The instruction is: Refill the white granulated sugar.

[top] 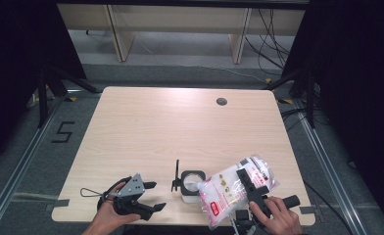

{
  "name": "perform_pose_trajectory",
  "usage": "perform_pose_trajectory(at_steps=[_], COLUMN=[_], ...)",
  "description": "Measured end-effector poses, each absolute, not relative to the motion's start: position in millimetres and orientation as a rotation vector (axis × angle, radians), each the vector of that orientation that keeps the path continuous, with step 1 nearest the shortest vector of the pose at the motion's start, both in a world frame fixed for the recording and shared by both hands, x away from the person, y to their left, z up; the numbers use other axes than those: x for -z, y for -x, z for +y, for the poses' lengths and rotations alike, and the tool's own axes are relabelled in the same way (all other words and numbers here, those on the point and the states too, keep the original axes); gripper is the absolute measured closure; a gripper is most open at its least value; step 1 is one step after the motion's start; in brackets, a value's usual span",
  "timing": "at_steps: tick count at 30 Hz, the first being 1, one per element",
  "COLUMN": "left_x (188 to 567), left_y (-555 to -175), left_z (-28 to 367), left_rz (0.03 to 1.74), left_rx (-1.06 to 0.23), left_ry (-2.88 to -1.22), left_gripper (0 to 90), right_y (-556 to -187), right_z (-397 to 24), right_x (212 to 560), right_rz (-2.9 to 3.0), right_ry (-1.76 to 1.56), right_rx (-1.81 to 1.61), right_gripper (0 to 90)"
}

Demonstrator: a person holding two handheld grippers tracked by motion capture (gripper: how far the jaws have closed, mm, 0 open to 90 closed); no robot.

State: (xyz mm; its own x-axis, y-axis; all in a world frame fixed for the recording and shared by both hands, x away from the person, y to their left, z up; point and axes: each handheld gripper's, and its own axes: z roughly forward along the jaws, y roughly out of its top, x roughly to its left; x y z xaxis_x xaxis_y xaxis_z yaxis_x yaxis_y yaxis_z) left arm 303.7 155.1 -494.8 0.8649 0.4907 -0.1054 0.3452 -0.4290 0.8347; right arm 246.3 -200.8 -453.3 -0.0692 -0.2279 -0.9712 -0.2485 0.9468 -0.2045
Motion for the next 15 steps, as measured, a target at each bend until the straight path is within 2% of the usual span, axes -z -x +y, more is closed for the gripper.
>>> perform_pose_trajectory(at_steps=[15], left_x=[494.4], left_y=[-302.8], left_z=[154.6], left_rz=[0.604], left_rx=[-0.198], left_ry=[-2.068], left_gripper=[22.8], right_y=[-247.6], right_z=[-201.1], right_x=[452.2], right_rz=[1.648], right_ry=[0.388], right_rx=[-0.022], right_gripper=[46.2])
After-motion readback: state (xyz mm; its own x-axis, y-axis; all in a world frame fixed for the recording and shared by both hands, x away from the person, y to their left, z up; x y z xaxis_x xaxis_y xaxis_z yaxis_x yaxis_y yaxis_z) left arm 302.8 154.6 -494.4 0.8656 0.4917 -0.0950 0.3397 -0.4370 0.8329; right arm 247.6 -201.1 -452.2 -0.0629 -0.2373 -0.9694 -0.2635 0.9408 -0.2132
